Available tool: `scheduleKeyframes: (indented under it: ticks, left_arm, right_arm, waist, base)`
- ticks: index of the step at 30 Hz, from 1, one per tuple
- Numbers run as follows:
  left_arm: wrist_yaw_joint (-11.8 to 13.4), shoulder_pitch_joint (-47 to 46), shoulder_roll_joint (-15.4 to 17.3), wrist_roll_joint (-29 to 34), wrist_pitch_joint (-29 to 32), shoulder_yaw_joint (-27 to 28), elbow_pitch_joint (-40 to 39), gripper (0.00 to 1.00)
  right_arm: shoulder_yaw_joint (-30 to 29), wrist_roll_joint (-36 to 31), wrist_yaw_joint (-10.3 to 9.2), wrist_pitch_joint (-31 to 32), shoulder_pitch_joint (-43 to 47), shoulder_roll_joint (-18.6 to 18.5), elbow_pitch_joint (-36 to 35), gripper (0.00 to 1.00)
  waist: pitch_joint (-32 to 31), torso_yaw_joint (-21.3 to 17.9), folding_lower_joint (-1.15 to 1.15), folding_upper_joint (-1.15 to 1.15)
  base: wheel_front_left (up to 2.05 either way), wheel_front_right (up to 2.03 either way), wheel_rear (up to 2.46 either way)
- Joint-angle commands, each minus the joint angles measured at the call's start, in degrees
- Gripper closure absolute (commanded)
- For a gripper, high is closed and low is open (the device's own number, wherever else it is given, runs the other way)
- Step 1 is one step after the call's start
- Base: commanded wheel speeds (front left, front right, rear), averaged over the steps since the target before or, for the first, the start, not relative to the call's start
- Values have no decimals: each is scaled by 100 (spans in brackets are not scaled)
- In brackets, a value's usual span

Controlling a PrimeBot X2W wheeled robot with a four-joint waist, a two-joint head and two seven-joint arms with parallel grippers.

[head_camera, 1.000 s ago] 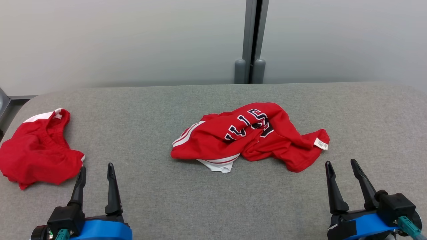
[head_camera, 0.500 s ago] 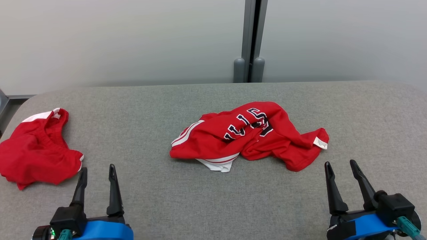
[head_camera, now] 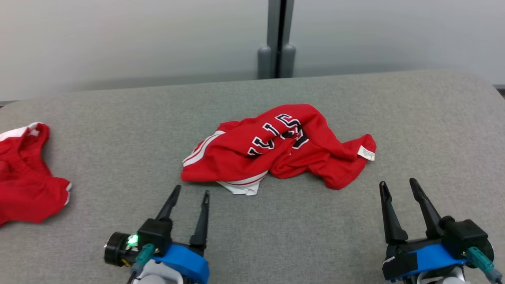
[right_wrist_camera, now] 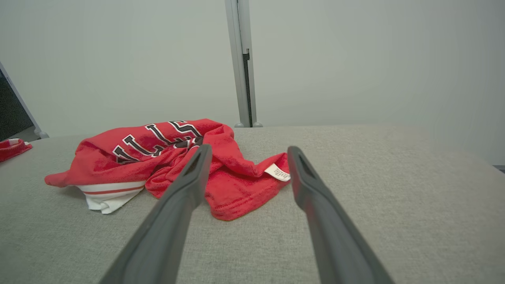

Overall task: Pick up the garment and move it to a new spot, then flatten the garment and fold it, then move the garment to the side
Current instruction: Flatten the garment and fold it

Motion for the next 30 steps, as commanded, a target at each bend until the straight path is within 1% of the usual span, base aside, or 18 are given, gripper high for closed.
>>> scheduleKeyframes:
  ticks: [1,5,9,15,18,25,26,27,28,30]
  left_arm:
    - [-37,-143,-13,32,-27,-144,143,0]
    - [-82,-442,-20,58,-28,-536,581,0]
    - [-100,-738,-27,62,-27,-772,965,0]
    - [-102,-1223,-30,102,-27,-950,1611,0]
    - [-56,-1452,-30,134,-27,-968,1914,0]
    - [41,-1931,-27,230,-11,-1098,2732,0]
    - [55,-1995,-28,202,-8,-1096,2832,6]
    - [54,-2048,-23,184,-7,-1097,2915,65]
    - [55,-2095,-22,146,-8,-1072,2939,100]
    - [53,-2141,-25,78,-11,-1072,2904,100]
  right_arm:
    - [-7,32,3,-22,-113,-29,-22,0]
    - [-26,48,3,-22,-212,-29,-54,0]
    - [-47,63,3,-22,-315,-29,-88,0]
    - [-45,129,3,-22,-485,-29,-114,0]
    - [-61,148,3,-22,-541,-28,-110,0]
    - [-56,200,3,-22,-601,-29,-109,0]
    - [-52,197,3,-22,-609,-28,-104,0]
    - [-49,195,3,-22,-614,-28,-98,0]
    - [-57,191,3,-22,-611,-29,-92,0]
    - [-84,180,3,-22,-577,-28,-90,0]
  waist:
    - [68,-59,0,0]
    - [271,-239,0,0]
    - [468,-410,0,0]
    - [740,-684,0,0]
    - [832,-797,0,0]
    - [936,-925,0,0]
    - [933,-936,0,0]
    - [925,-945,0,0]
    - [908,-946,0,0]
    - [865,-924,0,0]
  base:
    - [0,0,0]
    - [0,0,0]
    - [0,0,0]
    - [0,0,0]
    - [0,0,0]
    - [0,0,0]
    - [0,0,0]
    - [0,0,0]
    - [0,0,0]
    - [0,0,0]
